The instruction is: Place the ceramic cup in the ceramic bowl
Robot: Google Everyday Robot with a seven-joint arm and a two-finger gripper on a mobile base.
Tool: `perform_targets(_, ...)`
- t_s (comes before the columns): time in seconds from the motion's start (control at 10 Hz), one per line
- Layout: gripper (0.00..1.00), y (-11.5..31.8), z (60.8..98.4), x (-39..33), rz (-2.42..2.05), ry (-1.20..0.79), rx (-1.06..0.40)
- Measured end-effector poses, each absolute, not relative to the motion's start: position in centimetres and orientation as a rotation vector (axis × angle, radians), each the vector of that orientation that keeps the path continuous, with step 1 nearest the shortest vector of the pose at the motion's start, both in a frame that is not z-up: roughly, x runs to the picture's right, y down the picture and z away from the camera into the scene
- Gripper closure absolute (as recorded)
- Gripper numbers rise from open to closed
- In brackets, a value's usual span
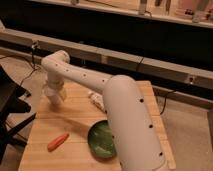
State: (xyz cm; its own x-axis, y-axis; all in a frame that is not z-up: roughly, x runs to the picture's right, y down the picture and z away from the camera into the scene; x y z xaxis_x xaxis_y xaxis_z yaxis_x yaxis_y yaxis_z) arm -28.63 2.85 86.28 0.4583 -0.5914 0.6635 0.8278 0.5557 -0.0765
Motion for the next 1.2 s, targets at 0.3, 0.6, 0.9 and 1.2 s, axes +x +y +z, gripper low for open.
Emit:
perform_targets(0.3,0.20,4.3,88.7,-27.7,-0.856,-0.661,-0.463)
perform_targets(0.6,0.42,4.9,89.4,-27.2,-0.827,-0.696,-0.472)
perform_targets(0.9,0.72,4.5,88.4,-27.9,-0.859,-0.703,-0.449)
perform_targets(1.2,0.99,4.6,88.3,-28.6,-0.880,-0.726,-0.460)
